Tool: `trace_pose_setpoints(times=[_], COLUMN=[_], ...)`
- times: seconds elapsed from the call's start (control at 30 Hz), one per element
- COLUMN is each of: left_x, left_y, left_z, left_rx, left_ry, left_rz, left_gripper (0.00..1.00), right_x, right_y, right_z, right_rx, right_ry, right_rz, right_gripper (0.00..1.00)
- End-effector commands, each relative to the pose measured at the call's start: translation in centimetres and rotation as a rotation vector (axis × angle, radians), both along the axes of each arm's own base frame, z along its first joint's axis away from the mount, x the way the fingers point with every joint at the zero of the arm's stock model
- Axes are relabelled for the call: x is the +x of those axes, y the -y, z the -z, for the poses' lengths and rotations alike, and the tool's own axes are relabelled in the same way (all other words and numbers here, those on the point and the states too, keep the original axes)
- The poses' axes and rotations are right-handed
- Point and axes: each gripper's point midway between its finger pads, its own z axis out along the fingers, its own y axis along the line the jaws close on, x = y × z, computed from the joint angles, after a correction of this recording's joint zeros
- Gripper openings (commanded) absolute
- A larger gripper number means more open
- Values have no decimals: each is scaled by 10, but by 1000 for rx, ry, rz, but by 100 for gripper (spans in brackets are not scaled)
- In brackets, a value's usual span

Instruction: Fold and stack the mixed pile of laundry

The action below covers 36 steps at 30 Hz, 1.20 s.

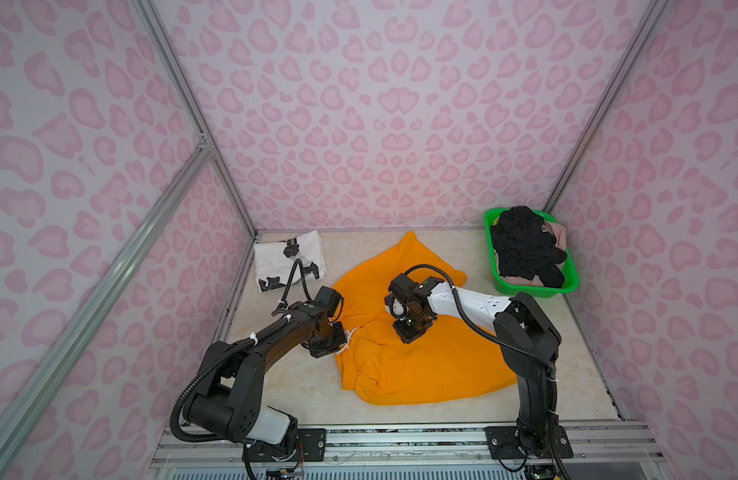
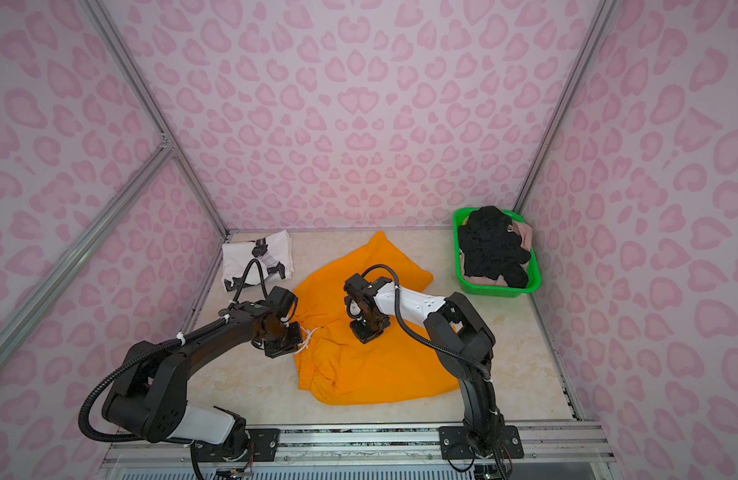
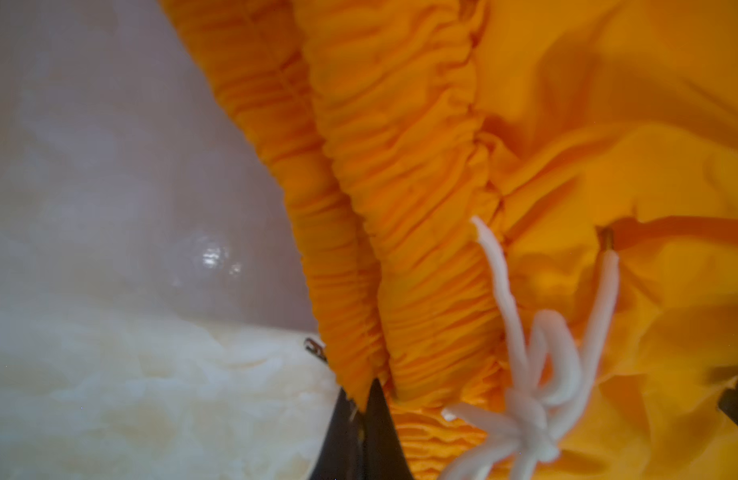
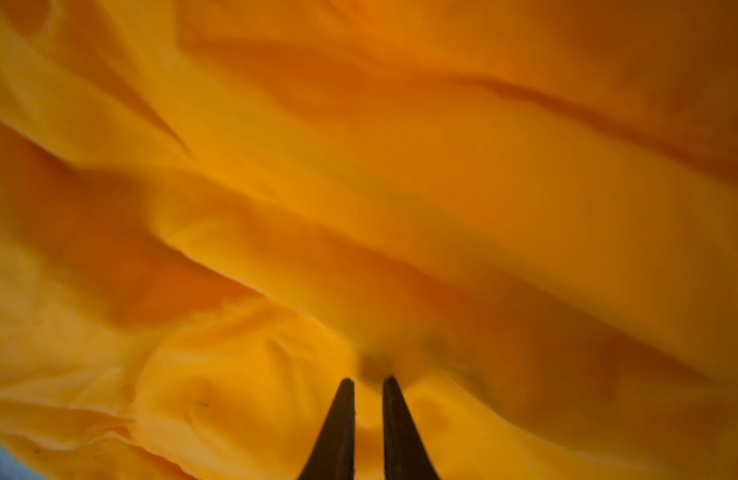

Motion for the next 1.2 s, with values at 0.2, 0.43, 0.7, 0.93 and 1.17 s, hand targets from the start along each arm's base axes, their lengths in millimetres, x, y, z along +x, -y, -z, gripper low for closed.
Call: trace_pose_setpoints(times=[0.2, 0.43, 0.7, 0.93, 1.17], left_x=[23, 37, 69, 90, 125], left_y=[-43, -20, 42, 48, 80], left_z=[-26, -61, -38, 4, 16], left_rx=[180, 92, -52, 12, -43], left_ry=[21, 114, 151, 66, 44], left_rz=[-51, 21, 104, 155, 288], left_gripper=[34, 34, 21, 17, 16], right_x=[3, 36, 35, -7, -46], right_y=[12, 84, 140, 151, 149], right_z=[-16, -7, 24, 34, 37], right_rx=[37, -6, -119, -109, -96], right_ry=[37, 69, -2, -98, -162], right_rz=[70, 330, 456, 488, 476], right_gripper=[13, 12, 11, 11, 11])
